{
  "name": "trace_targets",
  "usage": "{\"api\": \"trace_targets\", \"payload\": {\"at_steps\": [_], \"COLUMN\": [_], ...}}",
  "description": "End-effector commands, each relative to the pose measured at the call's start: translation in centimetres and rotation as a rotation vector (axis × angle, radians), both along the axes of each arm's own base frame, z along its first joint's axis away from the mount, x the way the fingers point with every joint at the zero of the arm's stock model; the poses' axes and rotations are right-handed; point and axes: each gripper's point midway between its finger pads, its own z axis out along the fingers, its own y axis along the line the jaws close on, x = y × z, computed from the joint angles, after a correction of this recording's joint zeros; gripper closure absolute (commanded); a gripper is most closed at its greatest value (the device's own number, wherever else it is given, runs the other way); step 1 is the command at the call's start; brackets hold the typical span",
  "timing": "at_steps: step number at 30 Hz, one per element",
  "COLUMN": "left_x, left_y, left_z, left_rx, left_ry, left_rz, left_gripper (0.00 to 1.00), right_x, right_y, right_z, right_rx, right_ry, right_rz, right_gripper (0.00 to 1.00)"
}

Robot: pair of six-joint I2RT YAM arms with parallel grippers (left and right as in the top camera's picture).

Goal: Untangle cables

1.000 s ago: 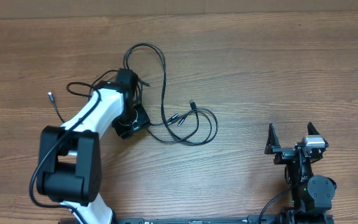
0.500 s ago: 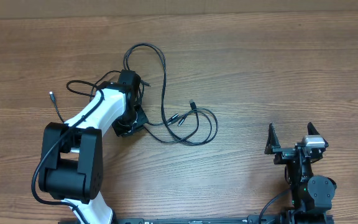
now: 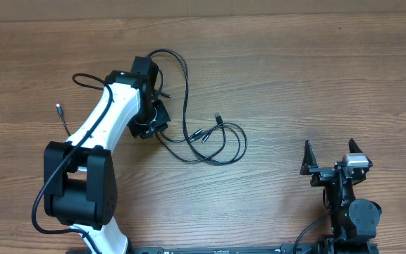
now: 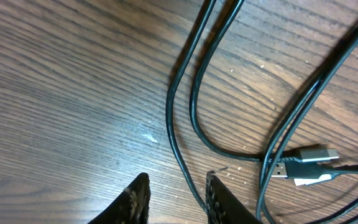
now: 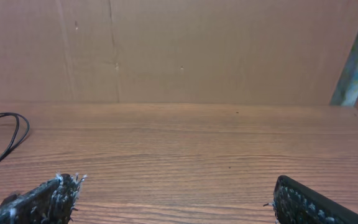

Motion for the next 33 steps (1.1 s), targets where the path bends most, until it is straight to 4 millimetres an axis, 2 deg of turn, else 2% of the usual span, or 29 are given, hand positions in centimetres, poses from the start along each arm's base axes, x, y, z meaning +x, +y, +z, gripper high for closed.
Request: {"api": "trace_targets", "payload": {"at_steps": [1, 2, 5, 7, 14, 17, 18, 22, 24, 29, 32, 33], "left_x": [-1.3, -1.5, -2.1, -2.3, -2.0, -2.5, -2.6, -3.0, -3.1, -2.6, -1.7, -0.9], "left_y": [0.0, 0.0, -0.3, -0.5, -0.5, -0.4, -0.4, -0.3, -0.2, 0.3, 0.3, 0.1], "left_z": [-1.6, -2.1, -4.1, -5.1, -6.9, -7.1, -7.1, -7.1, -7.1, -6.2, -3.7, -1.9], "left_rx": [0.016, 0.023, 0.02, 0.015, 0.01, 0.013, 0.015, 0.019, 0.021, 0.056, 0.067, 0.066], "left_ry": [0.035, 0.036, 0.024, 0.01, -0.043, -0.027, -0.022, -0.006, -0.001, 0.0, 0.005, 0.003], "left_rz": [-0.026, -0.025, -0.037, -0.043, -0.036, -0.037, -0.037, -0.037, -0.038, -0.035, -0.036, -0.035], "left_gripper": [0.7, 0.69, 0.59, 0.56, 0.57, 0.64, 0.64, 0.77, 0.94, 0.96, 0.96, 0.96], "right_x": [0.0, 0.0, 0.0, 0.0, 0.0, 0.0, 0.0, 0.0, 0.0, 0.0, 0.0, 0.0], "right_y": [0.0, 0.0, 0.0, 0.0, 0.0, 0.0, 0.0, 0.0, 0.0, 0.0, 0.0, 0.0], "right_z": [-0.1, -0.1, -0.1, -0.1, -0.1, -0.1, -0.1, -0.1, -0.1, -0.1, -0.1, -0.1], "right_rx": [0.006, 0.006, 0.006, 0.006, 0.006, 0.006, 0.006, 0.006, 0.006, 0.006, 0.006, 0.006], "right_ry": [-0.005, -0.005, -0.005, -0.005, -0.005, -0.005, -0.005, -0.005, -0.005, -0.005, -0.005, -0.005], "right_rz": [0.0, 0.0, 0.0, 0.0, 0.0, 0.0, 0.0, 0.0, 0.0, 0.0, 0.0, 0.0], "right_gripper": [0.0, 0.0, 0.0, 0.0, 0.0, 0.0, 0.0, 0.0, 0.0, 0.0, 0.0, 0.0]}}
